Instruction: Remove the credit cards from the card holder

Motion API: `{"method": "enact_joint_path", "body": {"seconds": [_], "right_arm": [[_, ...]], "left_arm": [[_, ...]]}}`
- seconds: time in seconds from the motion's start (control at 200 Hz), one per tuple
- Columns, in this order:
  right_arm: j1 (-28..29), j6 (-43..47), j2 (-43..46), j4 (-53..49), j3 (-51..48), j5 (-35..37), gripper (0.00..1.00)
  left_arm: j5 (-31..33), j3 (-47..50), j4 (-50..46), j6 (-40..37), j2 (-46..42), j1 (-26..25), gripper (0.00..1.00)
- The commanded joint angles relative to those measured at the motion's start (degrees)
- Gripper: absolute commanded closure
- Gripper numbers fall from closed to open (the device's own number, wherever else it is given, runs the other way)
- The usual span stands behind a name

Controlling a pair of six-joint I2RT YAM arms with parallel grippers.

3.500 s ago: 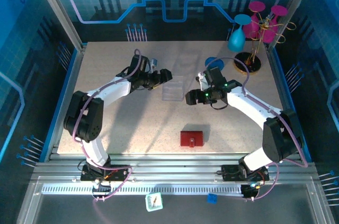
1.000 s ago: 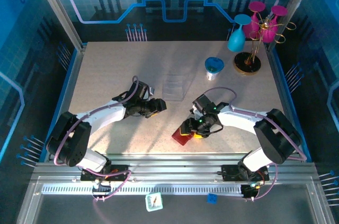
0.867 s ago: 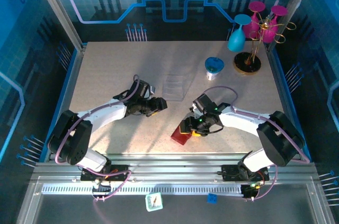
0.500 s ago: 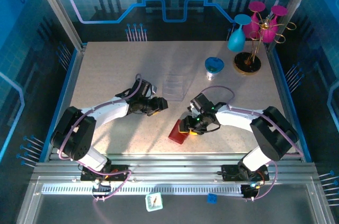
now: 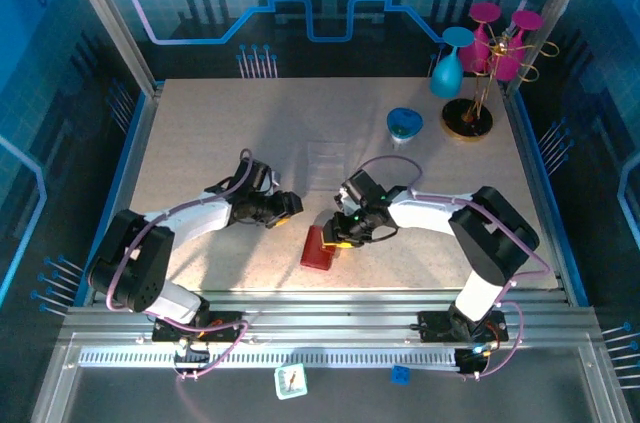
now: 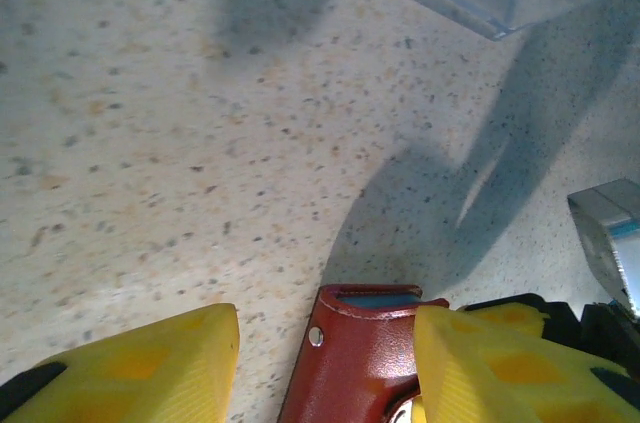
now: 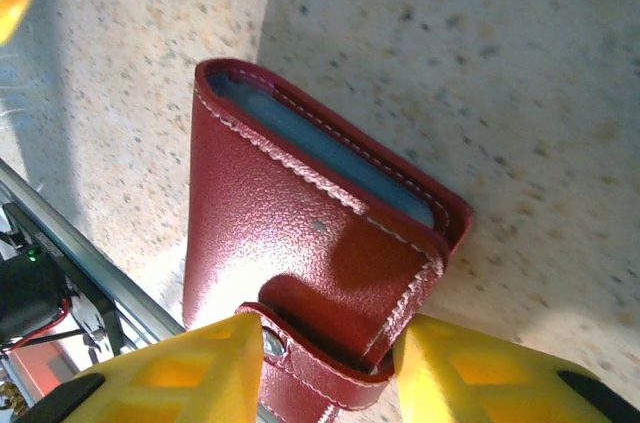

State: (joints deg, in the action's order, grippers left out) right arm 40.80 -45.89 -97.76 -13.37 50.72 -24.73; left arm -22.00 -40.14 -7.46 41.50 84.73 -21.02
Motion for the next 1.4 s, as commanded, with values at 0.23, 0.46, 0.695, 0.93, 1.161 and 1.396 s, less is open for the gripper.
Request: {"method": "enact_joint_path", "body": {"seconds": [0.23,0.46,0.695,0.93,1.161,1.396], "right_arm": [[1.91,-0.68,-4.77,2.8,6.73,-1.45,0.62],[1.15,1.22,-7.07,2.02,10.02,-1.4,0.62],[0.47,3.0,-4.84,-0.56,9.09,0.22,0.62],[0.33,4.62,-1.01,-3.7,6.06,2.61,0.6],[0.32,4.48,-1.13,-1.78,3.29,0.77,0.57],[0.27,3.9,-2.47,0.31,2.89,-1.37,0.57]], "left_arm": [[-4.92,4.32,2.34,-0.27,-3.65,4.14,0.51],[-7.48,5.45,5.79,0.91,-1.46,4.05,0.51],[-8.44,7.36,8.56,3.86,-0.41,2.18,0.52],[1.93,8.28,-2.6,4.51,-10.37,1.26,0.41],[-5.57,9.32,-2.28,5.79,-7.64,0.72,0.41],[-8.09,9.47,3.93,8.05,-2.27,-1.03,0.45]]}}
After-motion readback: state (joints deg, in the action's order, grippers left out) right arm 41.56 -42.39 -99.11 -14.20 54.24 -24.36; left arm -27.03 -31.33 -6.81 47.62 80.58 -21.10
